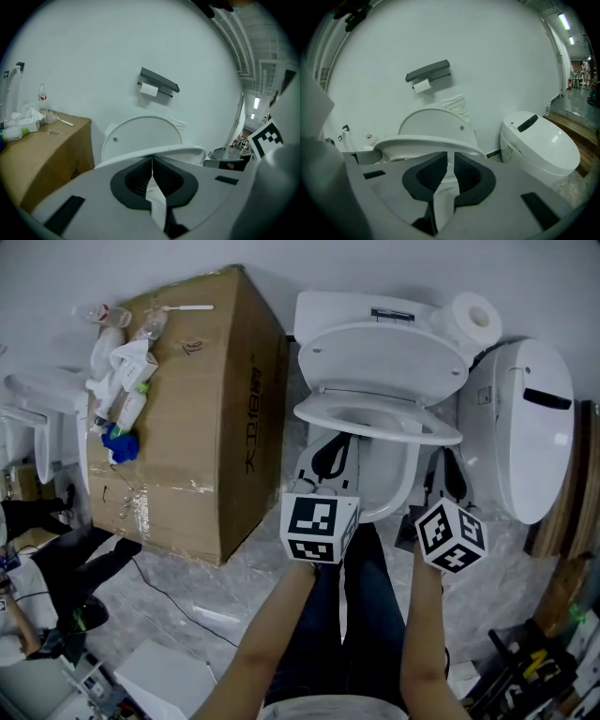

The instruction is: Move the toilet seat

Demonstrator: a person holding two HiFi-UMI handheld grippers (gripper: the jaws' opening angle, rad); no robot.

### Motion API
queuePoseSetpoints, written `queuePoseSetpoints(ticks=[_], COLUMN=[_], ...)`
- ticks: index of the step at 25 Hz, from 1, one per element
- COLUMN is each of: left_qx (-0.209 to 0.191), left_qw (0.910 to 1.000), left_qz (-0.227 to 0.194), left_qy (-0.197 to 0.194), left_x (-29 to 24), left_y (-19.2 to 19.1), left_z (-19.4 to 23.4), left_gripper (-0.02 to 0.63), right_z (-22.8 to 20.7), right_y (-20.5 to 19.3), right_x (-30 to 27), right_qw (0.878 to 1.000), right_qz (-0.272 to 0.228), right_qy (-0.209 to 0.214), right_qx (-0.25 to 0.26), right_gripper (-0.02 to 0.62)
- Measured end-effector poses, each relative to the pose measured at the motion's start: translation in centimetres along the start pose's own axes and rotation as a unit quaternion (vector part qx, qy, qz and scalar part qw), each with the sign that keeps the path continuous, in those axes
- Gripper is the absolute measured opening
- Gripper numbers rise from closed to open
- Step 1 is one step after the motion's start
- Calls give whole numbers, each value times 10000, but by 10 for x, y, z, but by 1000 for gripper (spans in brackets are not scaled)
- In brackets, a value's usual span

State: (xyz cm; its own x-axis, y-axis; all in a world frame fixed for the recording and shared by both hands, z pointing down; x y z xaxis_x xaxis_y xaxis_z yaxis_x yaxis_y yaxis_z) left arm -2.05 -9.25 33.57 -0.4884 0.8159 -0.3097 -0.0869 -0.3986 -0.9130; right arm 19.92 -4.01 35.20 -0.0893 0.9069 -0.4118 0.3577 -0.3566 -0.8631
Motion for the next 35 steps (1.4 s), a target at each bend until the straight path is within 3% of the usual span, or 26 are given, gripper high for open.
queuePoseSetpoints(ticks=[9, 35], left_qx=[-61, -63], left_qw=[9999, 9989], left_qz=[-150, -448], left_qy=[40, 80], left_x=[-25, -91], left_y=[15, 43], left_z=[6, 22], left_gripper=[20, 20], right_z=[17, 24], right_y=[0, -6], right_x=[-18, -55], right_qw=[9994, 9969], right_qz=[100, 263], right_qy=[315, 609], right_qx=[-88, -412], right_gripper=[29, 20])
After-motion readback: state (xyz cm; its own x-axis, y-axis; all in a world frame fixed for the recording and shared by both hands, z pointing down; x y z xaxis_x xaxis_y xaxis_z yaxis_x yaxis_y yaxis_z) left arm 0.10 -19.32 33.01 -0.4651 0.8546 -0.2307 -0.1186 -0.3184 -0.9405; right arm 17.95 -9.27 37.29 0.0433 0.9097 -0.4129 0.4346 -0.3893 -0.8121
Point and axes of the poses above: the fingertips, and each gripper's own axes: x backward along the fingers, z to its left, y out of its top, the point moved 10 cm from there along x, backward along the fingers, and after that the axes turned 11 degrees about -z, right-handed, at the moved point
